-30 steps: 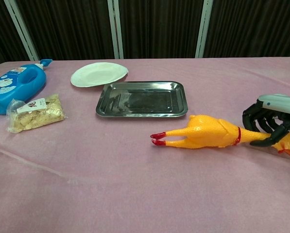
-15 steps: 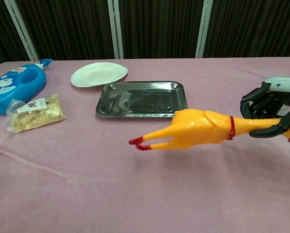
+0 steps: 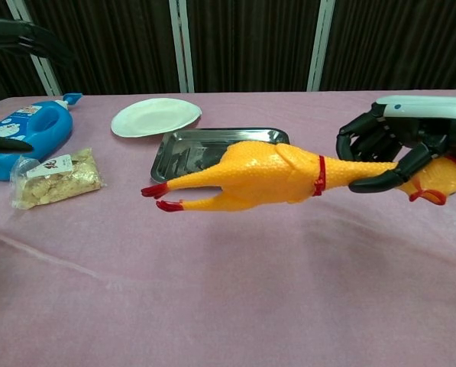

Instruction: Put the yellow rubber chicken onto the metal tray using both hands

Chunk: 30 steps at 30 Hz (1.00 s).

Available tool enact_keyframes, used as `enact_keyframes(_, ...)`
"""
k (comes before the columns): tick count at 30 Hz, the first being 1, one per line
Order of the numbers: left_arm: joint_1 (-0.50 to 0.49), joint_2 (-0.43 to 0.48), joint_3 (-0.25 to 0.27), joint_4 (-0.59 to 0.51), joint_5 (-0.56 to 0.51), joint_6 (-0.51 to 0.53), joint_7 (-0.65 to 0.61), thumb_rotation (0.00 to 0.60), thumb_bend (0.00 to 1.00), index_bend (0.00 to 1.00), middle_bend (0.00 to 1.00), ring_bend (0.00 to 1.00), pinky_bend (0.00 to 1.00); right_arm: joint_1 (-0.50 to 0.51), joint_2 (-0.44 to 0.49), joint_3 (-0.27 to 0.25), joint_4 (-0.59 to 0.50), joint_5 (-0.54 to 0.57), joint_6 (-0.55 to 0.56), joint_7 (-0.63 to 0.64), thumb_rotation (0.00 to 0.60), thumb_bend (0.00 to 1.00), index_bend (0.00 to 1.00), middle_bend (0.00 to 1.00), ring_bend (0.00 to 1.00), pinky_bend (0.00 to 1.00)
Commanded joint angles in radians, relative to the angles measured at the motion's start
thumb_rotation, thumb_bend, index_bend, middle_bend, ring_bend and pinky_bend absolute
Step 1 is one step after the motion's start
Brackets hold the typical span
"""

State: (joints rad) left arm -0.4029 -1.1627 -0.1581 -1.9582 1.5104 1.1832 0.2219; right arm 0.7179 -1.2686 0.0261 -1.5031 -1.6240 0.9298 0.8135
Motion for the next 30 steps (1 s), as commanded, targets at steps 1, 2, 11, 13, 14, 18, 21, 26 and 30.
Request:
enact_keyframes(1, -0.057, -0.065, -0.014, -0.035, -0.063, -0.065, 0.058, 0.600, 0.05, 0.16, 0.16, 0.11, 0.11, 0.016, -0.004, 0.021, -0.015, 0.035, -0.024, -0.010, 0.600, 0.50, 0.96, 0.73, 0.75, 0.91)
enact_keyframes(2, -0.087, -0.104, -0.017, -0.040, -0.086, -0.102, 0.082, 0.600, 0.05, 0.16, 0.16, 0.11, 0.11, 0.024, -0.007, 0.034, -0.021, 0.054, -0.035, -0.004, 0.600, 0.50, 0.96, 0.73, 0.75, 0.91)
enact_keyframes(11, -0.179, -0.285, -0.058, -0.005, -0.237, -0.100, 0.290, 0.600, 0.05, 0.16, 0.16, 0.11, 0.11, 0.049, -0.007, 0.063, -0.055, 0.103, -0.067, -0.021, 0.600, 0.50, 0.97, 0.73, 0.75, 0.91)
enact_keyframes(13, -0.190, -0.310, -0.068, 0.002, -0.252, -0.086, 0.312, 0.600, 0.05, 0.16, 0.17, 0.11, 0.11, 0.051, -0.006, 0.065, -0.060, 0.105, -0.068, -0.026, 0.600, 0.50, 0.97, 0.73, 0.75, 0.91)
enact_keyframes(14, -0.197, -0.323, -0.073, 0.007, -0.260, -0.078, 0.326, 0.600, 0.05, 0.16, 0.17, 0.11, 0.11, 0.051, -0.005, 0.065, -0.062, 0.106, -0.069, -0.027, 0.600, 0.50, 0.97, 0.73, 0.75, 0.91)
enact_keyframes(18, -0.230, -0.367, -0.102, 0.010, -0.320, -0.074, 0.345, 0.600, 0.05, 0.17, 0.17, 0.11, 0.11, 0.050, -0.001, 0.065, -0.069, 0.111, -0.069, -0.030, 0.600, 0.50, 0.97, 0.73, 0.75, 0.91)
enact_keyframes(21, -0.254, -0.381, -0.109, 0.017, -0.353, -0.079, 0.366, 0.600, 0.06, 0.18, 0.18, 0.11, 0.11, 0.049, 0.002, 0.066, -0.074, 0.110, -0.065, -0.030, 0.600, 0.50, 0.97, 0.73, 0.75, 0.91)
enact_keyframes(26, -0.282, -0.399, -0.112, 0.025, -0.393, -0.085, 0.381, 0.600, 0.07, 0.18, 0.18, 0.11, 0.11, 0.050, 0.005, 0.067, -0.081, 0.111, -0.063, -0.029, 0.600, 0.50, 0.97, 0.73, 0.75, 0.91)
enact_keyframes(30, -0.295, -0.411, -0.114, 0.031, -0.407, -0.084, 0.383, 0.600, 0.14, 0.23, 0.23, 0.16, 0.16, 0.050, 0.006, 0.067, -0.084, 0.109, -0.061, -0.030, 0.600, 0.50, 0.97, 0.73, 0.75, 0.91)
